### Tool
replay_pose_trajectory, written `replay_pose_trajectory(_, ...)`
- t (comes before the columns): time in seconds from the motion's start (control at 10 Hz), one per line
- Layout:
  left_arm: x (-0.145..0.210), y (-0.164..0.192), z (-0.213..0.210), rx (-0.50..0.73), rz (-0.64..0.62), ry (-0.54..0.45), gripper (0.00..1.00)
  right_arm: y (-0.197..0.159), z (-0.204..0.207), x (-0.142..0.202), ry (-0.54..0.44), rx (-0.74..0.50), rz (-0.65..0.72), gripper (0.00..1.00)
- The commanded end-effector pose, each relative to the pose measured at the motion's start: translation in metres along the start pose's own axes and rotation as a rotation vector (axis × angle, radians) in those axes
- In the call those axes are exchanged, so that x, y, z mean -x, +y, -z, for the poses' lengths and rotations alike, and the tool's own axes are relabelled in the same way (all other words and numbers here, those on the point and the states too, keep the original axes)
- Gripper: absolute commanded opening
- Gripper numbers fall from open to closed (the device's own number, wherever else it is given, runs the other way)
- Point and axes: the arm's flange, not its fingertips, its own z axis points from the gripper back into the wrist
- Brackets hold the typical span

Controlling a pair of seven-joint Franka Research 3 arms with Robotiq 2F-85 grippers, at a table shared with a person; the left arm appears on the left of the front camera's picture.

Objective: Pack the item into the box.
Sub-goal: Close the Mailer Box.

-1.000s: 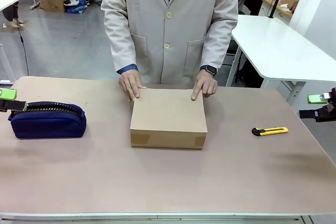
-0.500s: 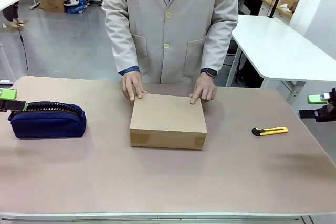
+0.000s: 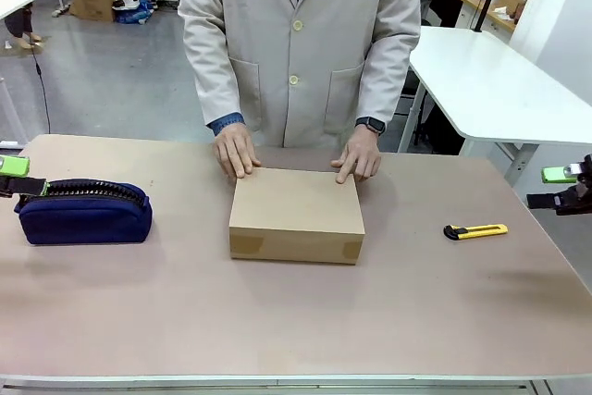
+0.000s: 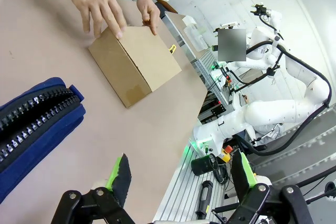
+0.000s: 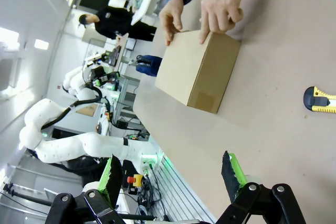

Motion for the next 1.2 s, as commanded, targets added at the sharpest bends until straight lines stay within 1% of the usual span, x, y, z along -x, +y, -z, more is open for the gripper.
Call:
replay_pose_trajectory(0.0,0.0016,-0.0033,-0.001,-0.003,0.002,0.008,1.0,0.0032,-0.0043,0.0036,0.008,-0.006,-0.002,1.0)
replay_pose_trajectory(1.1,0.0016,-0.0033,-0.001,-0.003,0.002,0.008,1.0,0.0032,-0.0043,0.0036,0.008,-0.006,-0.002,1.0)
